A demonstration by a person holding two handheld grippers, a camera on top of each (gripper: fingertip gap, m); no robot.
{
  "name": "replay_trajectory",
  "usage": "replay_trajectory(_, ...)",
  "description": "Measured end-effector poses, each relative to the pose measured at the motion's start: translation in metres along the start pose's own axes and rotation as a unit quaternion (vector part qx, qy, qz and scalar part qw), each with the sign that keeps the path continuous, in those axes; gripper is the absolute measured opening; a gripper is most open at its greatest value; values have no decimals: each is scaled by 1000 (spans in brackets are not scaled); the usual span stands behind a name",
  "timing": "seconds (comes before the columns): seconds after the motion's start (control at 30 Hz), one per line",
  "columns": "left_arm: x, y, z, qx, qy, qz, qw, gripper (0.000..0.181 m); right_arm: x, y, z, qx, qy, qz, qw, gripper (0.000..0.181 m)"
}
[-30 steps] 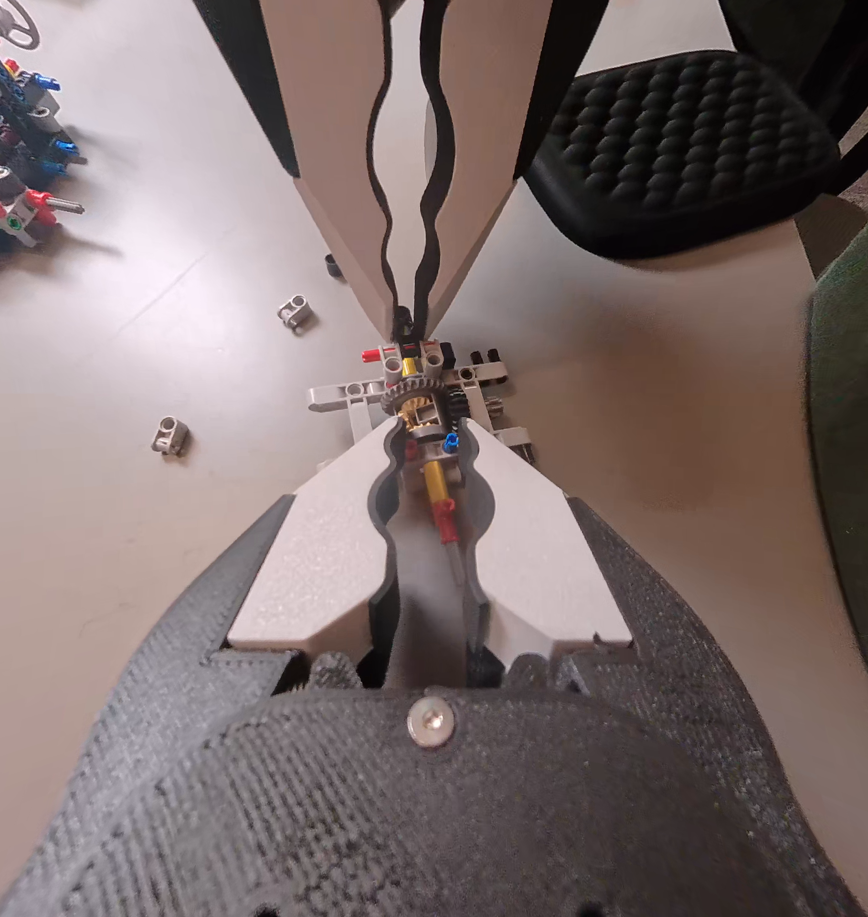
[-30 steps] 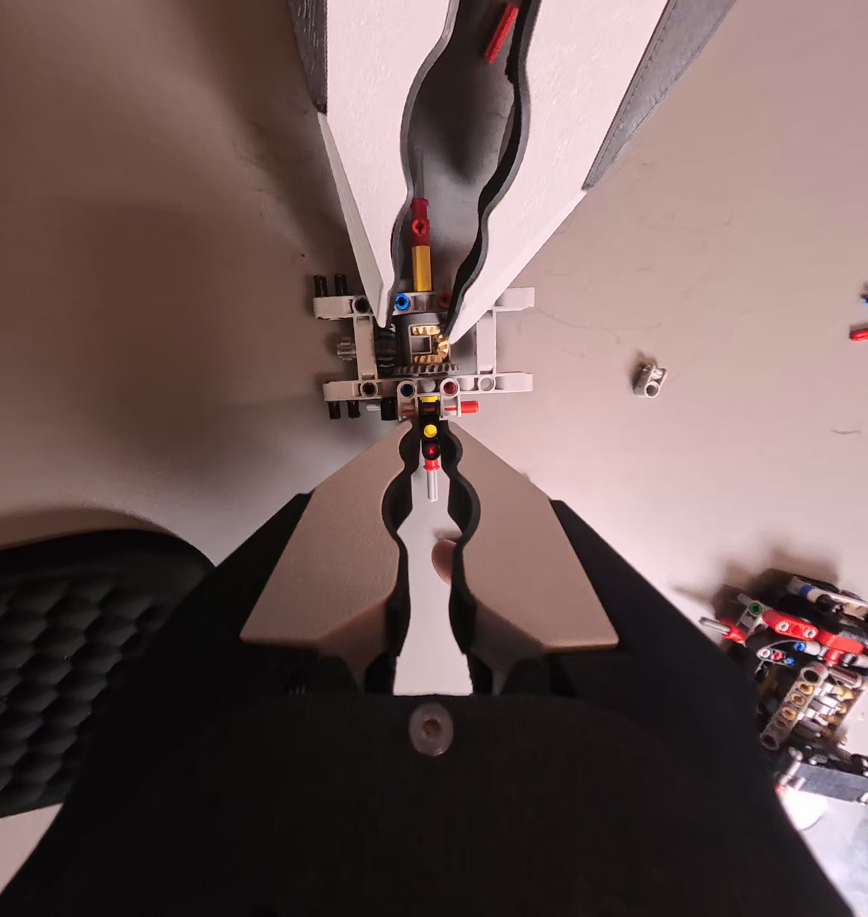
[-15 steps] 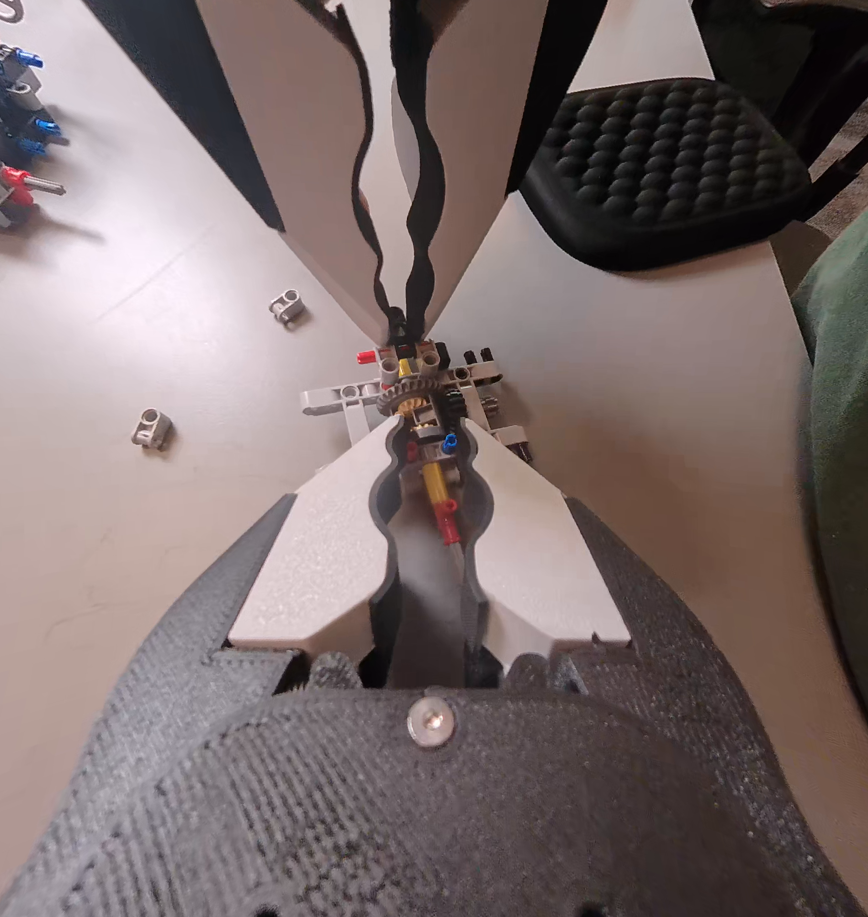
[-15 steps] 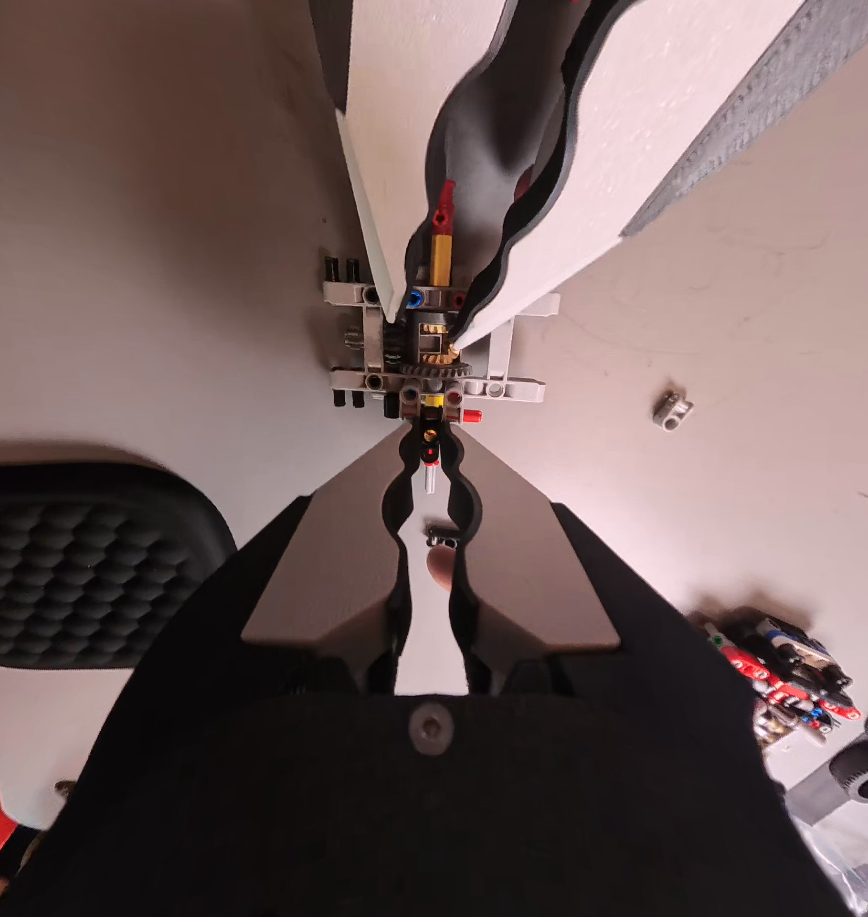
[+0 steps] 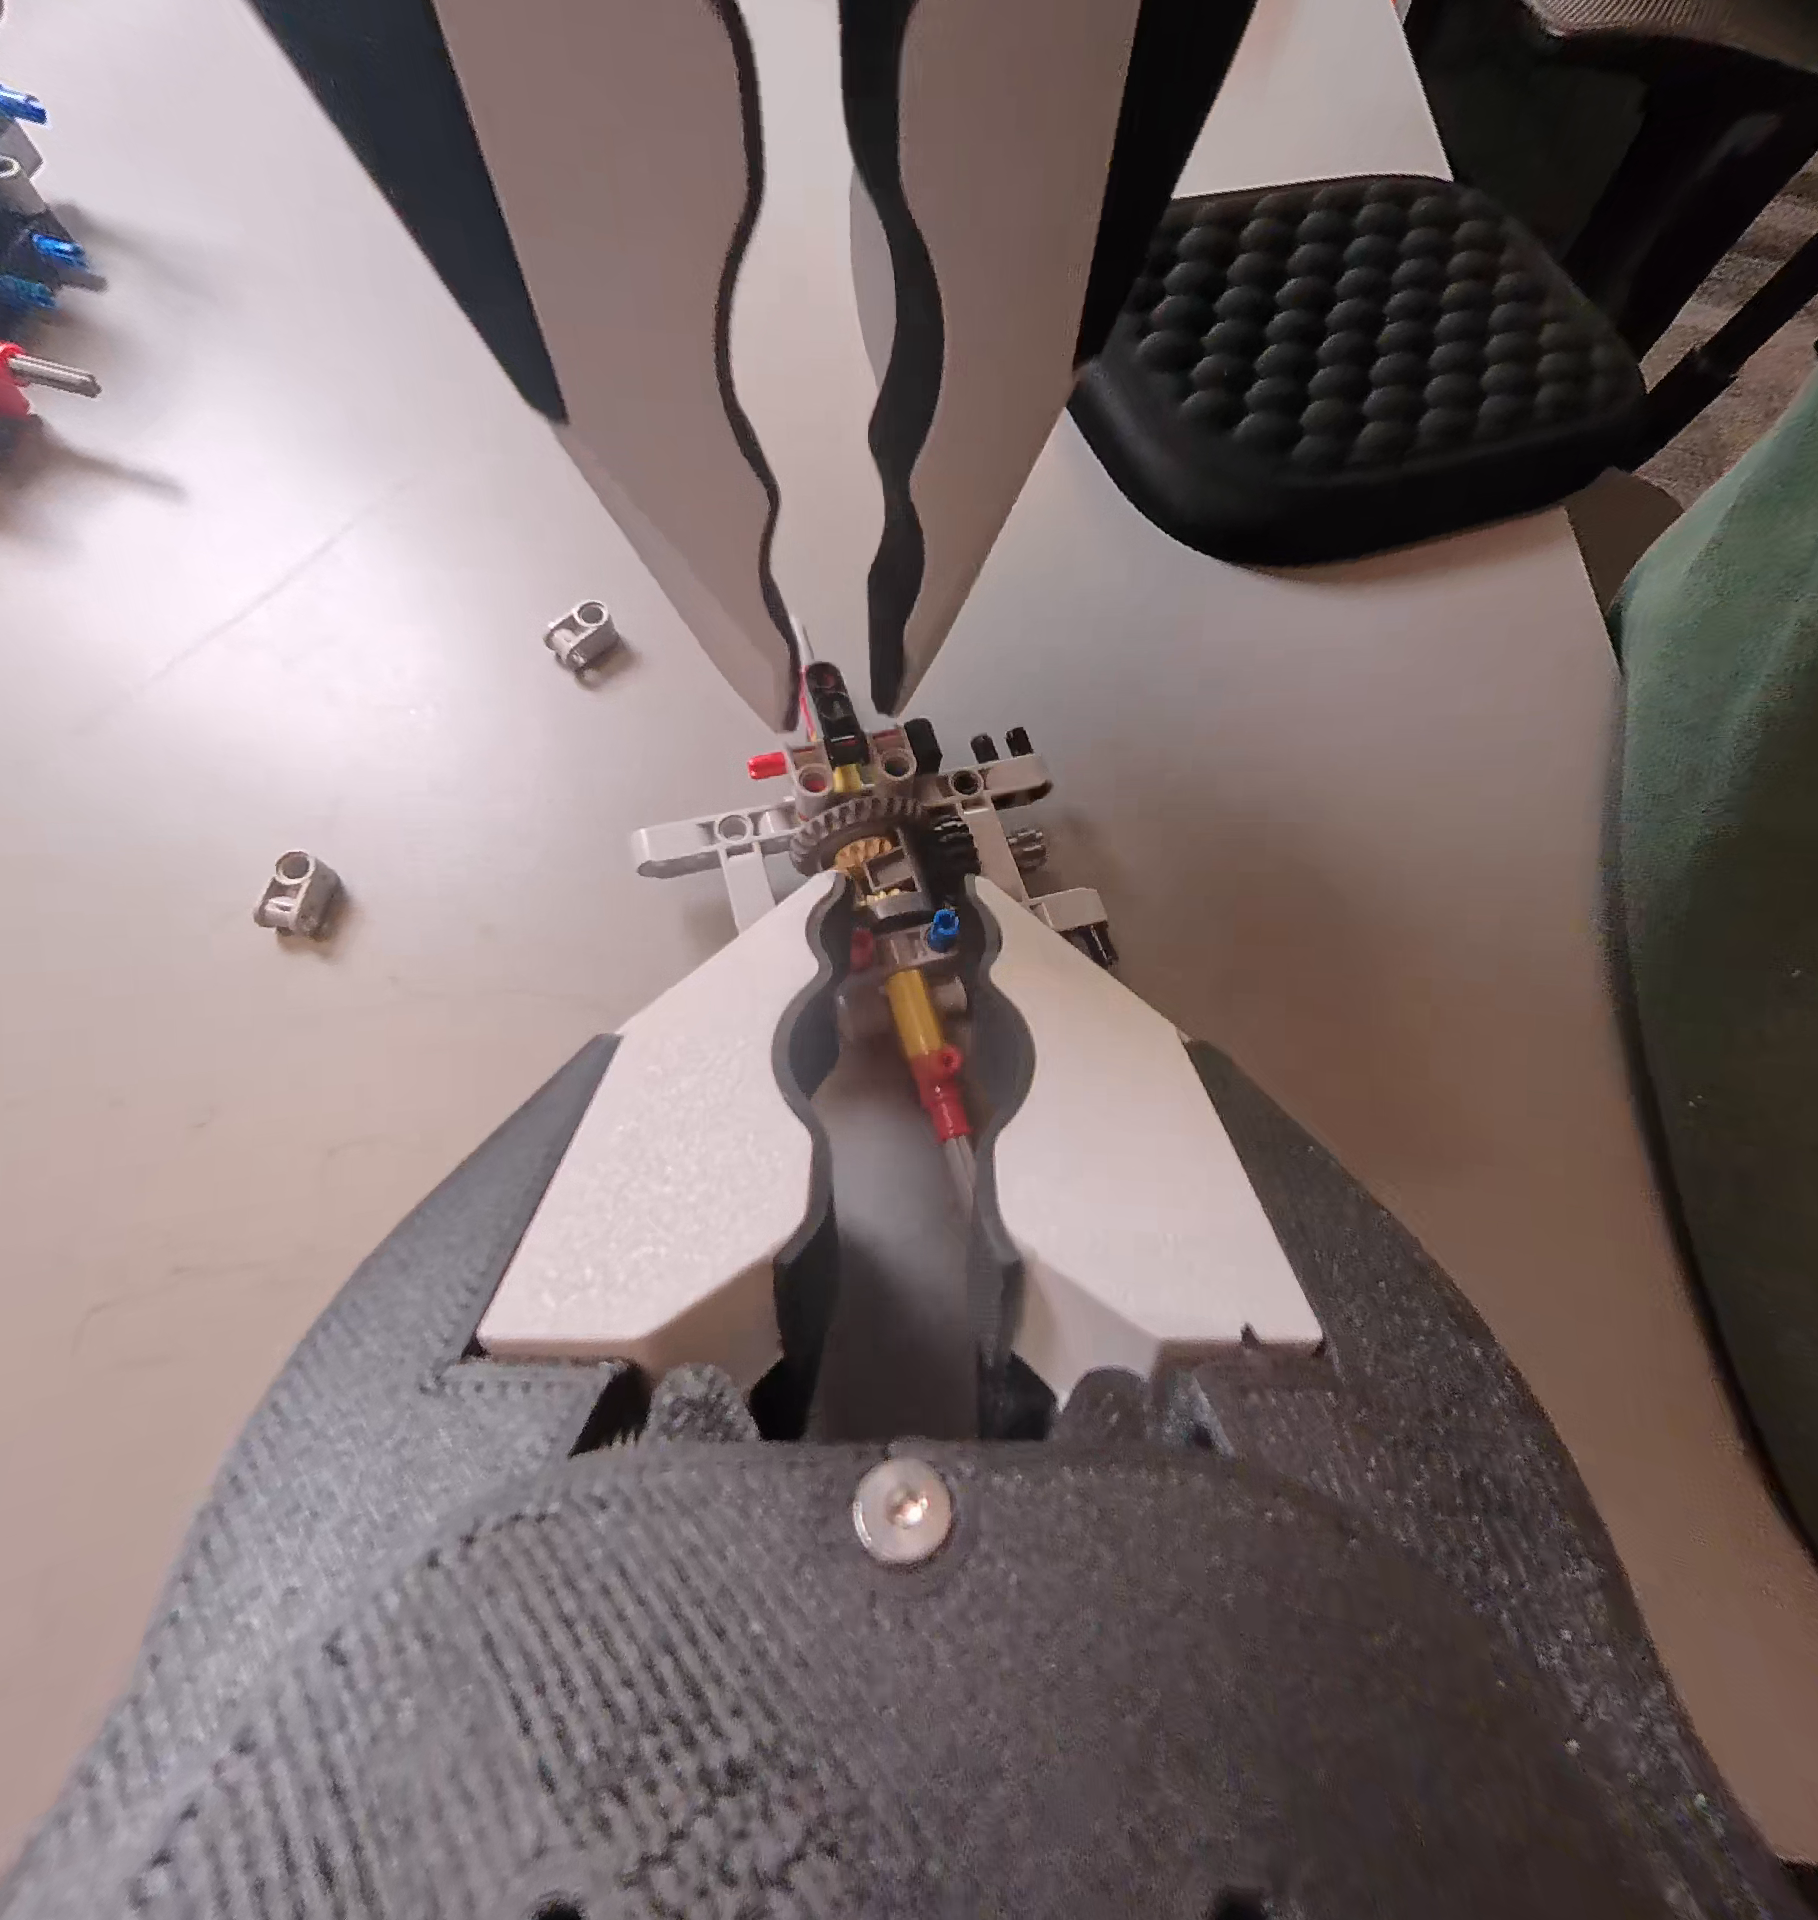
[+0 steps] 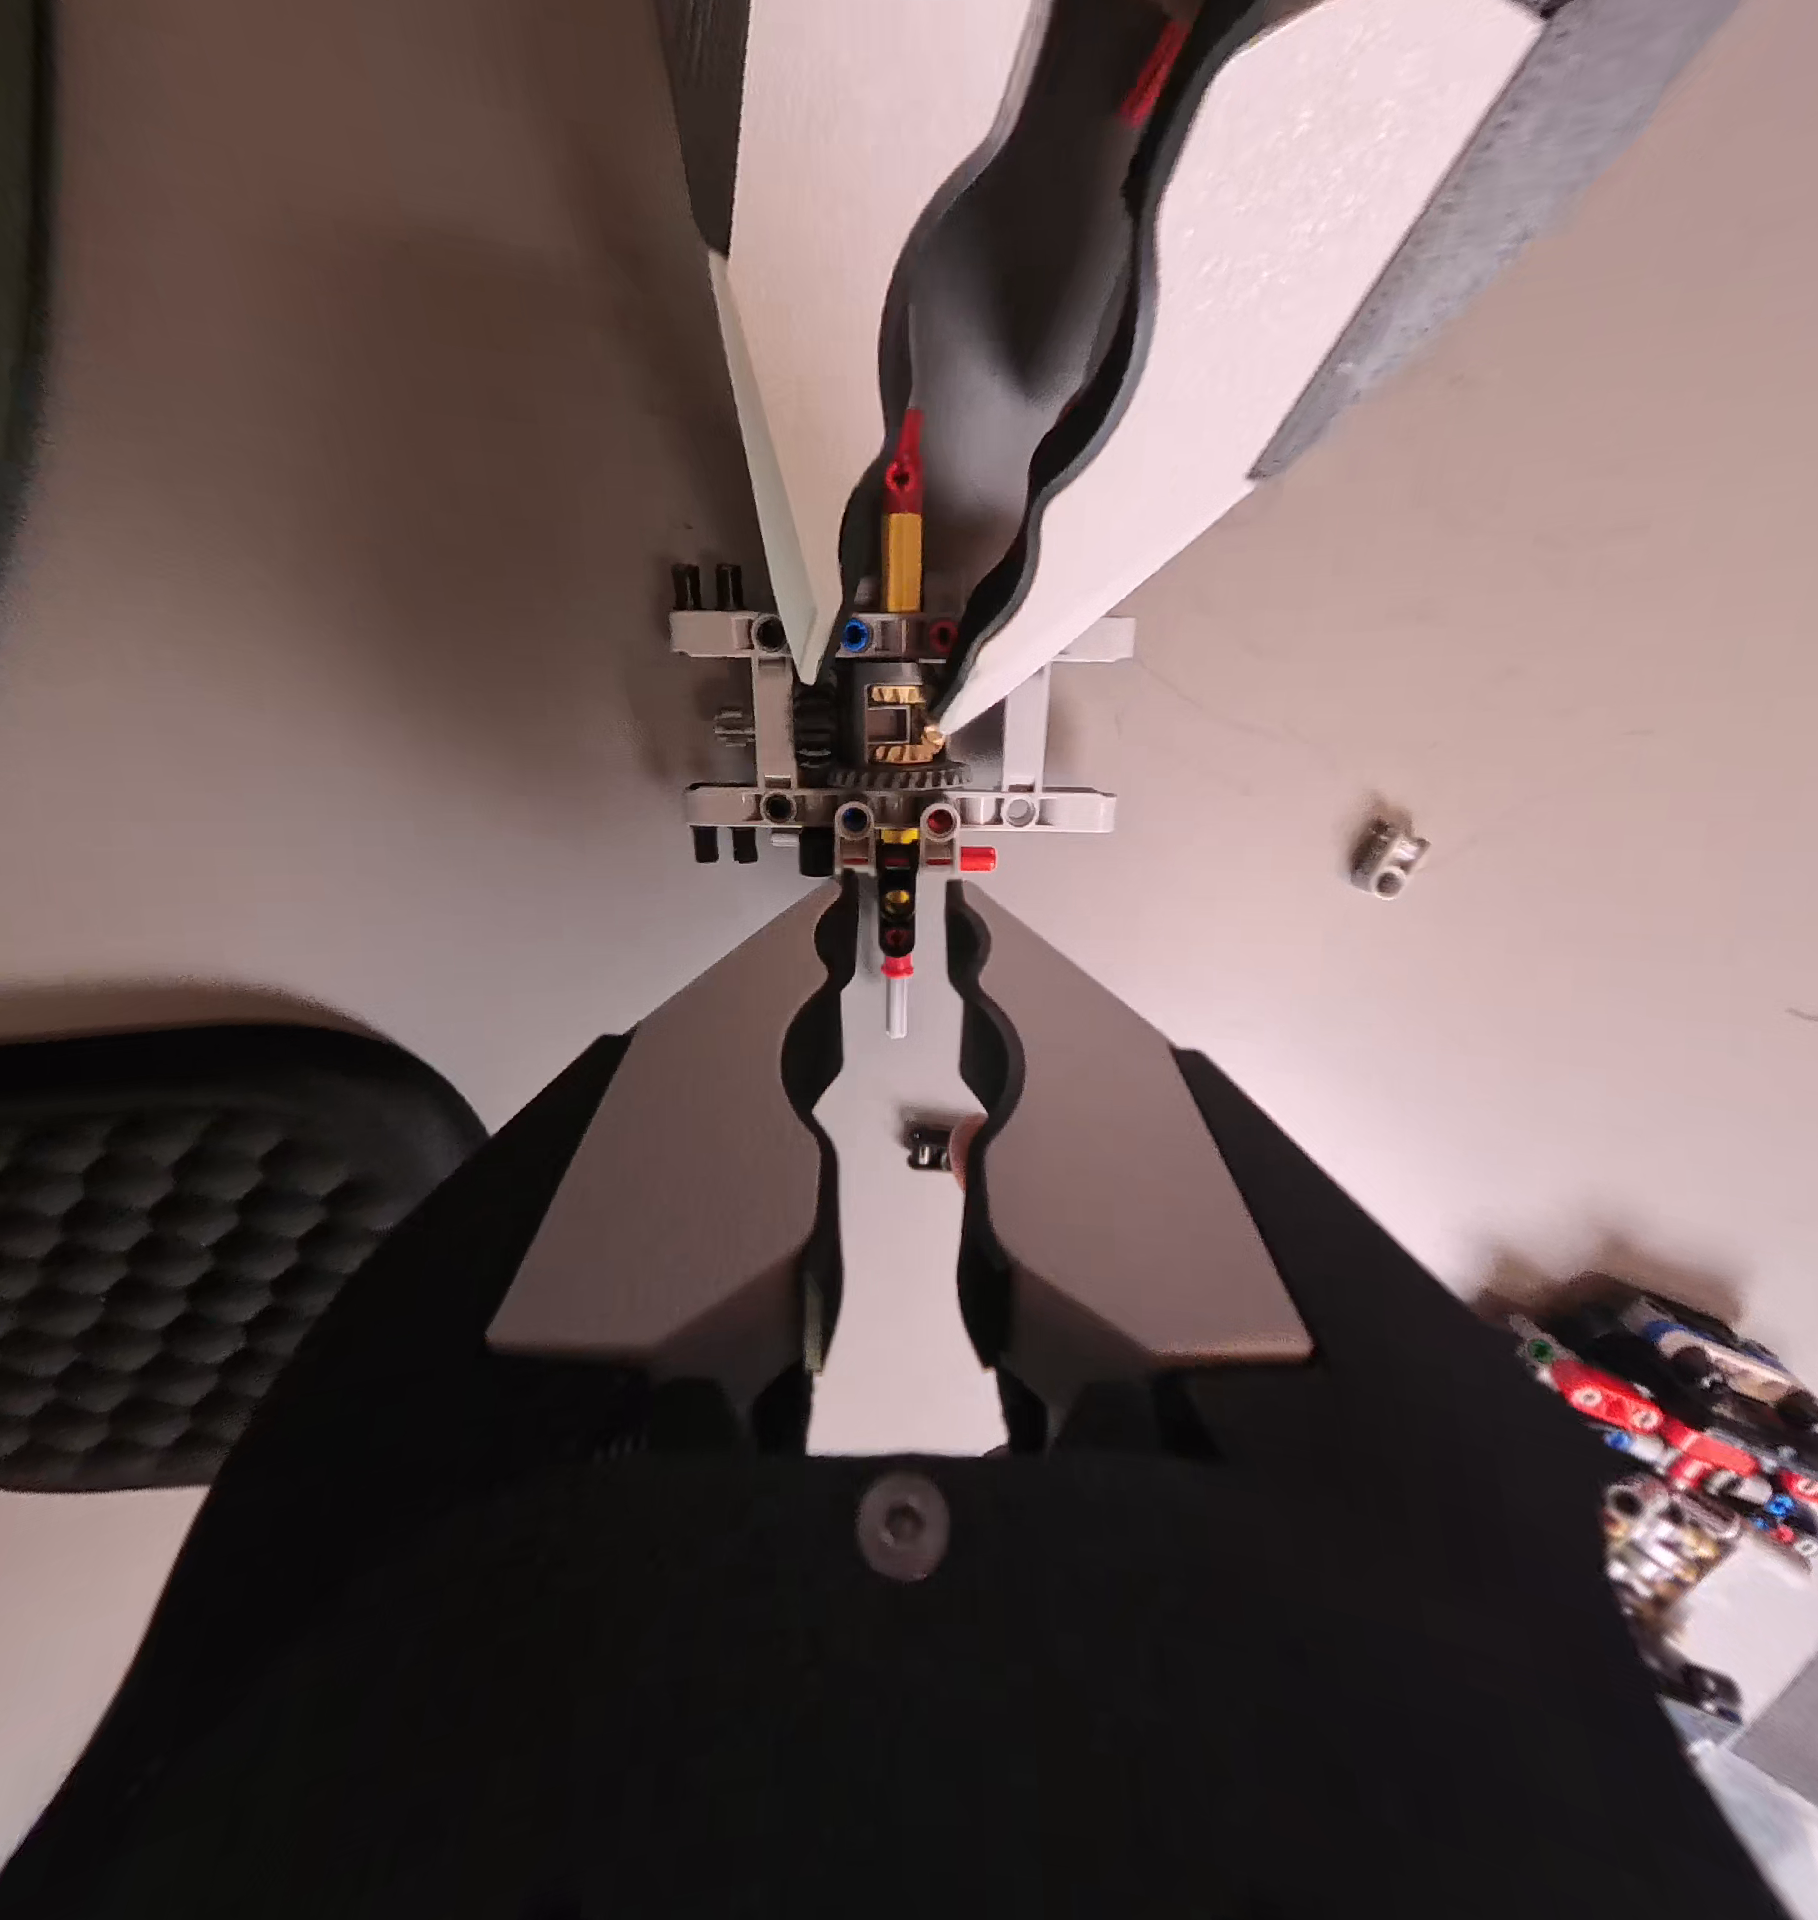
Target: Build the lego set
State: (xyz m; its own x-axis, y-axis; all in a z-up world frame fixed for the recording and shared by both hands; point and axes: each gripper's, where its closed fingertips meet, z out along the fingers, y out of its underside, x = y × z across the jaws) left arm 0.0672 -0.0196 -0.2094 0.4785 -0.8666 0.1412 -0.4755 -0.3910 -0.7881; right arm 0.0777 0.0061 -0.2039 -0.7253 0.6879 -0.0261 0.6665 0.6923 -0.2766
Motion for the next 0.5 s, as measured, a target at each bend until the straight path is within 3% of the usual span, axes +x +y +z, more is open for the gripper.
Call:
replay_trajectory(0.2, 0, -3, -3, 8, -3, 3, 1000, 19, 0, 0, -16, 60, 56, 21, 996, 17)
replay_trajectory(0.33, 1, -9, -12, 26, -7, 0, 1000, 32, -2, -3, -20, 132, 124, 39, 983, 21)
replay_trajectory(0.4, -1, -6, -14, 20, -16, 2, 1000, 36, 2, 3, -16, 148, 183, 28, 972, 24)
replay_trajectory(0.5, 2, -1, -12, 5, -21, 3, 1000, 44, -1, 10, 2, 164, 187, 54, 967, 27)
